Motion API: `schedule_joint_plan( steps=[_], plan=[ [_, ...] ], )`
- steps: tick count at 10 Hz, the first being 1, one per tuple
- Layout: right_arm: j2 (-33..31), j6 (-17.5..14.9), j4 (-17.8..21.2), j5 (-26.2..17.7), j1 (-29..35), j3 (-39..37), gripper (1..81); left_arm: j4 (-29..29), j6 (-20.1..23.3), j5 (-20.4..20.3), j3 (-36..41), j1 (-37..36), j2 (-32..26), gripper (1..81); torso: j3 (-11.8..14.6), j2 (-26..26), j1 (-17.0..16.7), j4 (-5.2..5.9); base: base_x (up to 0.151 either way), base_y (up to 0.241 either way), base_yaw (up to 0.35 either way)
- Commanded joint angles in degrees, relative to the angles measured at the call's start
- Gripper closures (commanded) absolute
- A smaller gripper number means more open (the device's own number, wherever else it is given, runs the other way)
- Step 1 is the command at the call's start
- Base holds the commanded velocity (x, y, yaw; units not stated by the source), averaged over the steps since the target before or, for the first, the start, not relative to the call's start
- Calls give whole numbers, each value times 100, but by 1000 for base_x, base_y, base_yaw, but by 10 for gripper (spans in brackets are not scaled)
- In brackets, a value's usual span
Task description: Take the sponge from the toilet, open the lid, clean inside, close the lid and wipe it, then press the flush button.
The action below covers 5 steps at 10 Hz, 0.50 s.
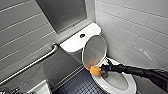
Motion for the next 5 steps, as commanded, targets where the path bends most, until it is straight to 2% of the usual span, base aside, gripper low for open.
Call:
schedule_joint_plan(
  steps=[1,3,5],
  plan=[
    [-206,-13,-163,-123,812,301,811,9,-7,444,22,195,-82,10,0,0,0,0,0,0,0],
    [-558,57,-137,-369,1190,795,811,10,-7,444,13,195,-64,10,0,0,0,0,0,0,0],
    [-708,92,-146,-493,1234,928,811,18,1,444,5,186,-55,10,0,0,0,0,0,0,0]
  ],
)
